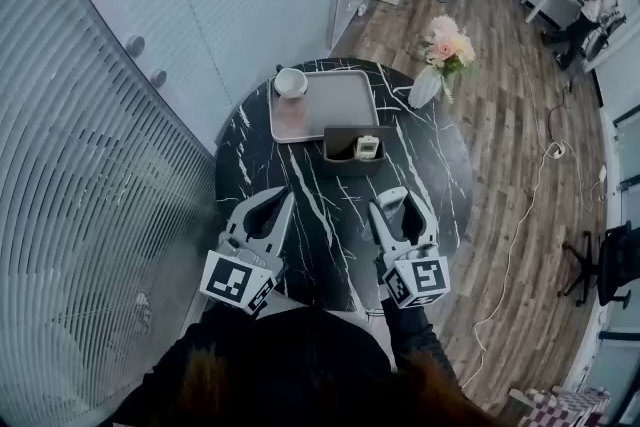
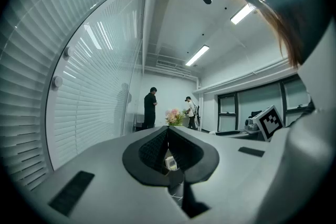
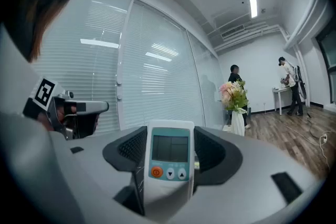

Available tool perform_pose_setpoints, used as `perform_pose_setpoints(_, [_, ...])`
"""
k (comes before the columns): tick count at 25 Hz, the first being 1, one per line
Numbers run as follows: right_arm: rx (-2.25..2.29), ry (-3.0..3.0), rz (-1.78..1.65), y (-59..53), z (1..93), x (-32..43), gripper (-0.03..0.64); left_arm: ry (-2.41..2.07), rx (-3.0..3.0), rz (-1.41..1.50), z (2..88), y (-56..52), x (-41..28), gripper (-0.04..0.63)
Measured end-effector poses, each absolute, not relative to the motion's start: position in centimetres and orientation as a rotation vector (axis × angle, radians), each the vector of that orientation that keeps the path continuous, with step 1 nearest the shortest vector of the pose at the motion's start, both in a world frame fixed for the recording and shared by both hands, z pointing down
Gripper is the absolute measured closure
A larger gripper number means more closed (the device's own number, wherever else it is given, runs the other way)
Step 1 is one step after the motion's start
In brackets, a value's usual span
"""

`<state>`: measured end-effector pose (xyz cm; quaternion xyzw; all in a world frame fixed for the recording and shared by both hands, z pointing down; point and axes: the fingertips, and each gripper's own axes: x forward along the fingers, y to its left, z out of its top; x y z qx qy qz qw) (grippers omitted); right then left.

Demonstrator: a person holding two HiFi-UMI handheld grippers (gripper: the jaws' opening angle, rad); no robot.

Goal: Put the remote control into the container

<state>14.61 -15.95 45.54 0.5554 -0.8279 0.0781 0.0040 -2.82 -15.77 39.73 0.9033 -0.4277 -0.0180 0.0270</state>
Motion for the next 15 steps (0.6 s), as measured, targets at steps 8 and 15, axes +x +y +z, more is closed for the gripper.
perform_pose_setpoints(8, [1.822, -2.683, 0.182, -17.5, 41.5, 13.5, 0.337, -1.317, 2.781, -0.070, 40.3, -16.3, -3.9, 0.586])
perform_pose_setpoints(15, [1.882, -2.668, 0.119, -21.4, 40.3, 12.8, 0.337, -1.332, 2.771, -0.059, 39.9, -17.3, -5.6, 0.586])
